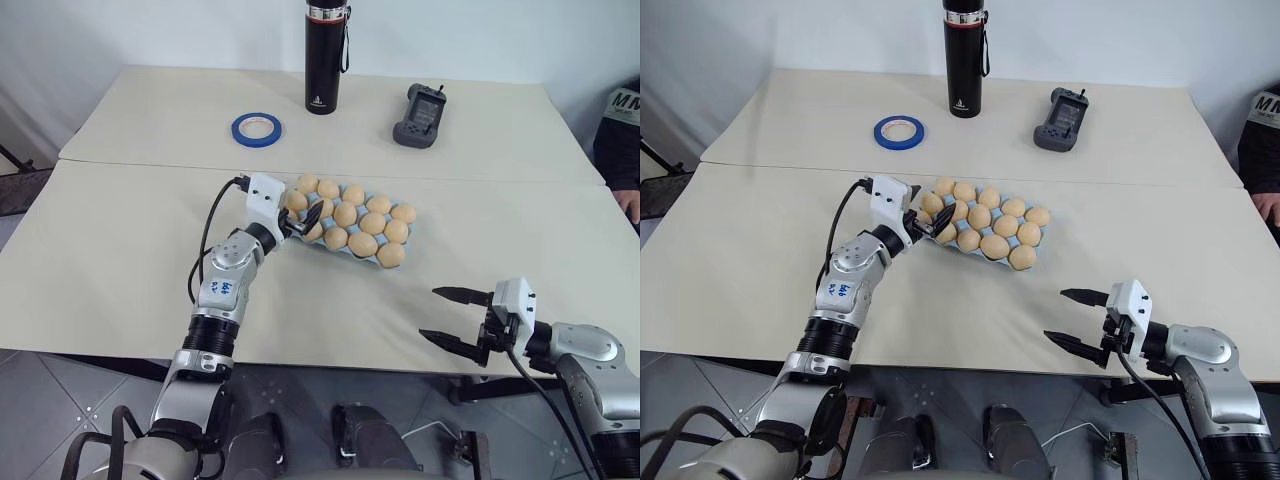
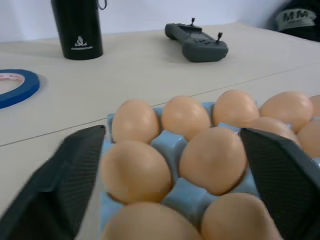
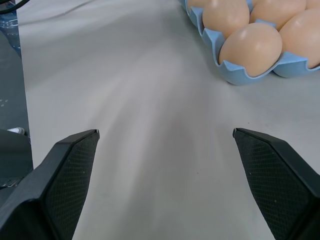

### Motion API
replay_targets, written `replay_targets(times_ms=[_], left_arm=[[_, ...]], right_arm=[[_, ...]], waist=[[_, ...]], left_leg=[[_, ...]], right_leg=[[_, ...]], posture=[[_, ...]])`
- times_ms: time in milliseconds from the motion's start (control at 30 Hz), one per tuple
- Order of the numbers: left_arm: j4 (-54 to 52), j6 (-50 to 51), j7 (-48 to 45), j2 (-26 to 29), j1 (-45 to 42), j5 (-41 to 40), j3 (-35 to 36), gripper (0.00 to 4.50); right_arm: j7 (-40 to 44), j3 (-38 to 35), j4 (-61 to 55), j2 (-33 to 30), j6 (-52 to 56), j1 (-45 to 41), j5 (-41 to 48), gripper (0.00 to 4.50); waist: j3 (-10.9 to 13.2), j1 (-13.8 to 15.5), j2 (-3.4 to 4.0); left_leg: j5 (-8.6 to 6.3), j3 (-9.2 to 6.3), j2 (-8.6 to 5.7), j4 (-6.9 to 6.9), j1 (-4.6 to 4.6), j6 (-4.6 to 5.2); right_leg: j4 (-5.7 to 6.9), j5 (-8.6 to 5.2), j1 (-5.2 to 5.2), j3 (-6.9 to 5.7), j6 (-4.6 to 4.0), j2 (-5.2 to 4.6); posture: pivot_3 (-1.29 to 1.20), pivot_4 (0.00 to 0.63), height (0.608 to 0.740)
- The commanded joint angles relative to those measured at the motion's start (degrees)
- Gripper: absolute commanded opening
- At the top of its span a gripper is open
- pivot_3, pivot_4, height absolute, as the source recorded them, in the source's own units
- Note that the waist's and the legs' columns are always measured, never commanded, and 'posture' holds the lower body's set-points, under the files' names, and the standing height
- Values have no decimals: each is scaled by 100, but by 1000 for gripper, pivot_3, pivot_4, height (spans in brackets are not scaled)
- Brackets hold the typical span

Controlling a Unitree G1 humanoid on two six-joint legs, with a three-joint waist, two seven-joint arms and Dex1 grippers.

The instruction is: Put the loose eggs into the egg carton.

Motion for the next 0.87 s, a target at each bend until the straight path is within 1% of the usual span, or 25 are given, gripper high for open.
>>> replay_targets(times_ms=[33, 200, 233, 267, 300, 367, 433, 533, 600, 667, 733, 867], left_arm=[[-1097, 748, -616, 265, 166, -643, 97, 4474], [-2337, 1243, -1293, 901, 771, -1184, 180, 4474], [-2551, 1490, -1365, 1038, 915, -1306, 195, 4474], [-2726, 1583, -1443, 1234, 1058, -1252, 137, 4474], [-2922, 1564, -1616, 1456, 1240, -1207, 77, 4474], [-3200, 1601, -2010, 1688, 1539, -1507, 168, 4474], [-3280, 1370, -2376, 1944, 1838, -1645, 304, 4474], [-3109, 1115, -2883, 2372, 2098, -1697, 451, 4474], [-2803, 995, -3219, 2661, 2261, -1777, 671, 4474], [-2356, 666, -3519, 2950, 2330, -1657, 776, 4474], [-1957, 443, -3628, 3100, 2249, -1553, 822, 4474], [-1583, 204, -3845, 3159, 2032, -1613, 821, 4474]], right_arm=[[-129, -60, -379, -5, 173, -99, 122, 4500], [-312, 21, -700, -21, 572, -397, 183, 4500], [-342, 39, -740, -22, 659, -494, 196, 4500], [-361, 56, -766, -27, 741, -595, 208, 4500], [-374, 78, -781, -29, 816, -707, 217, 4500], [-359, 118, -780, -40, 916, -908, 222, 4500], [-277, 179, -695, -48, 978, -1159, 210, 4500], [-143, 267, -470, -69, 965, -1484, 139, 4500], [-33, 323, -243, -68, 899, -1748, 81, 4500], [112, 371, 41, -70, 792, -1961, 1, 4500], [218, 411, 232, -66, 707, -2087, -64, 4500], [279, 450, 368, -9, 648, -2242, -110, 4500]], waist=[[1, -25, 1], [3, -41, 4], [3, -40, 6], [4, -36, 6], [4, -32, 6], [4, -38, 6], [4, -40, 6], [5, -32, 6], [5, -34, 7], [6, -36, 7], [6, -39, 8], [7, -32, 9]], left_leg=[[0, 1, 0, 0, 1, -2], [6, 4, 6, -5, 18, -22], [8, 4, 6, -7, 22, -25], [8, 4, 6, -7, 23, -28], [2, 2, 6, -7, 24, -38], [-2, 2, 4, -6, 23, -45], [-3, 3, 4, -6, 23, -43], [-16, 5, 4, -8, 21, -23], [-20, 4, 4, -8, 21, -18], [-22, 4, 5, -10, 21, -16], [-26, 3, 5, -12, 20, -14], [-38, 3, 7, -13, 11, -7]], right_leg=[[1, 0, 0, 0, 0, 0], [25, -8, -1, 4, -12, 5], [28, -10, 0, 4, -15, 5], [30, -10, 0, 4, -15, 5], [30, -10, 1, 4, -16, 4], [29, -10, 1, 4, -17, 3], [26, -10, 2, 5, -18, -1], [22, -12, 1, 3, -21, -3], [22, -15, 0, 2, -27, -3], [22, -18, -2, 1, -33, -6], [20, -21, -5, 0, -38, -6], [17, -25, -10, -2, -42, -10]], posture=[[0, 150, 740], [0, 150, 740], [0, 150, 740], [0, 150, 740], [0, 150, 740], [0, 150, 740], [0, 150, 740], [0, 150, 740], [0, 150, 740], [0, 150, 740], [0, 150, 740], [0, 150, 740]])
